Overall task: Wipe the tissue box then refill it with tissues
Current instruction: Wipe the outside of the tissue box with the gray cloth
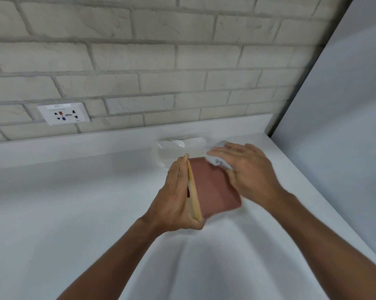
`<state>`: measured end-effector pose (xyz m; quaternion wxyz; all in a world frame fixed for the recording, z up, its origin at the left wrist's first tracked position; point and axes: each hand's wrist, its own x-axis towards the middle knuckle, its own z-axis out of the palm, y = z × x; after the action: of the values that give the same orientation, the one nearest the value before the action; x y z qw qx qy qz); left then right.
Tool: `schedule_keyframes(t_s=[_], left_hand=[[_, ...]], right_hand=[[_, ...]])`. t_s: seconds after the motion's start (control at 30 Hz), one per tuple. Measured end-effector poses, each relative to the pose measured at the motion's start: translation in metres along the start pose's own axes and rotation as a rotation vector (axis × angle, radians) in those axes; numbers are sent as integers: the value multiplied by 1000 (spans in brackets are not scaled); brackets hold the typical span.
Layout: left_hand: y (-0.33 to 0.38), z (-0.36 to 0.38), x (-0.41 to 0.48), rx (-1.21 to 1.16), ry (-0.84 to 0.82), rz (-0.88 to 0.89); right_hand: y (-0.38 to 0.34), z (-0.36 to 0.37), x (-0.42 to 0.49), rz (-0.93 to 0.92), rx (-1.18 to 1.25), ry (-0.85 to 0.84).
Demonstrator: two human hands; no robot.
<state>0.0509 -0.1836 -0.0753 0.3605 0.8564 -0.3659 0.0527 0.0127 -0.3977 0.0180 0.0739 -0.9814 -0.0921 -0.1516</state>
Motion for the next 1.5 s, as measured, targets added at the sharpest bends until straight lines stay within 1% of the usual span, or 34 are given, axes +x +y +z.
schedule_keyframes(t_s=[0.1,0.2,0.27,0.33,0.4,0.5,0.57,0.67,0.77,0.83,0.9,0.97,1.0,1.07,1.17,1.23,1.33,1.43,1.5], left_hand=[[4,0,-4,-22,11,-8],[4,1,-2,-35,22,3],[2,2,-3,-30,25,19],[1,0,-4,-13,27,34],[3,-1,-5,-8,23,35],[4,-1,-4,-10,19,25],[4,-2,-2,-17,30,25],[2,-1,3,1,54,23],[2,0,7,-7,64,15],[4,-1,4,-14,55,-4],[4,0,1,-26,50,-17],[4,1,-1,-21,56,-8],[5,1,-1,-11,63,-6],[7,1,-2,14,80,-2],[9,6,-7,69,113,72],[9,10,-8,103,131,97],[9,14,-9,144,145,126],[9,14,-8,147,136,126],[8,15,-8,155,144,126]], right_hand=[[12,-6,-5,17,-15,39],[-22,0,-2,-53,69,91],[-32,2,-2,-82,86,69],[-18,-3,-5,-79,39,22],[6,-6,-12,-38,-12,-23],[25,-7,-17,47,-39,-5],[14,-4,-13,48,-6,19],[-23,3,-5,-15,79,49],[-30,0,-3,-52,90,4],[-15,-9,-3,-13,70,36],[5,-15,0,125,60,37],[16,-11,5,253,136,-10],[17,-7,7,265,203,-8],[8,-1,8,217,279,17],[-10,-2,8,163,358,76],[-12,-8,9,141,430,83],[-3,-14,8,82,462,10],[0,-15,7,113,550,-58],[-1,-13,8,146,572,-73]])
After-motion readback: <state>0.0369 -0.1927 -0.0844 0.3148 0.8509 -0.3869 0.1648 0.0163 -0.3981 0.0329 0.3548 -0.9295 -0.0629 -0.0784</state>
